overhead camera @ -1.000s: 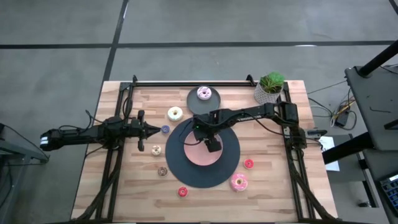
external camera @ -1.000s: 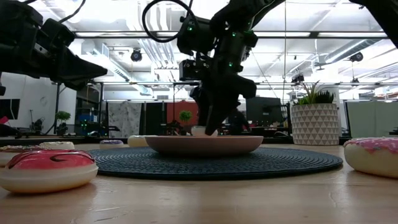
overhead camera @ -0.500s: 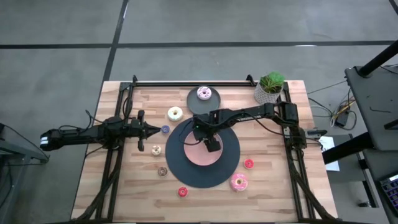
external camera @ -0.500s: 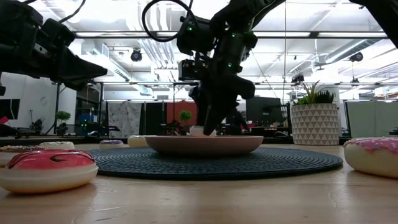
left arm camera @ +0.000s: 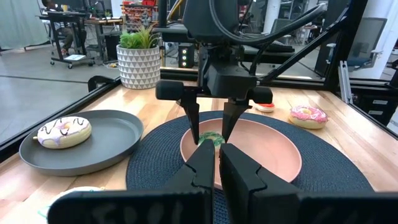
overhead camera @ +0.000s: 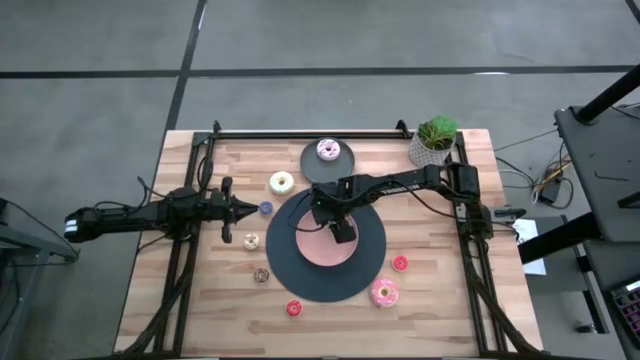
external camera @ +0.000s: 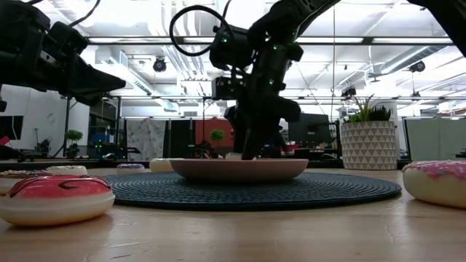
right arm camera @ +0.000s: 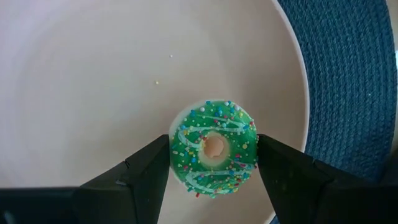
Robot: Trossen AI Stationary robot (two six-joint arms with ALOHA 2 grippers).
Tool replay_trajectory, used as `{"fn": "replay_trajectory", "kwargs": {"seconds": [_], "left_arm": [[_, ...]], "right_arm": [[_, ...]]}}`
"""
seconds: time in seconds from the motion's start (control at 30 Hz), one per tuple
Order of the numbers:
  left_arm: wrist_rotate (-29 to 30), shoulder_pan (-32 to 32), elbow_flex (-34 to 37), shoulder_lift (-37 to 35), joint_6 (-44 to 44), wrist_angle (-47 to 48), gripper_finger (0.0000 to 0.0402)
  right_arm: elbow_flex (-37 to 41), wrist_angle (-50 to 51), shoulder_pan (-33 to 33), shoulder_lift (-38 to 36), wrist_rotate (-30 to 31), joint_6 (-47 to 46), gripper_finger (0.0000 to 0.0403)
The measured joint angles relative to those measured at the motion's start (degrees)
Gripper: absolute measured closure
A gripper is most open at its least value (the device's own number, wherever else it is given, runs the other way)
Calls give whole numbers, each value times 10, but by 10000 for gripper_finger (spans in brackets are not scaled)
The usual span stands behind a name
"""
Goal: Pick & Place donuts
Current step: Put the small green donut on the pink plate
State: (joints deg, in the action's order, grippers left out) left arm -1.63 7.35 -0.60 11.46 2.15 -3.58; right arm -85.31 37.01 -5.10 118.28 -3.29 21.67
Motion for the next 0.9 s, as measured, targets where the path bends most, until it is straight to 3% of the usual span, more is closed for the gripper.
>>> {"fn": "replay_trajectory", "kwargs": {"seconds": [0.9], "left_arm": [[0, 0, 0, 0, 0, 0, 401]], "right_arm": [[10, -6, -2, 0, 0, 0, 164]]}}
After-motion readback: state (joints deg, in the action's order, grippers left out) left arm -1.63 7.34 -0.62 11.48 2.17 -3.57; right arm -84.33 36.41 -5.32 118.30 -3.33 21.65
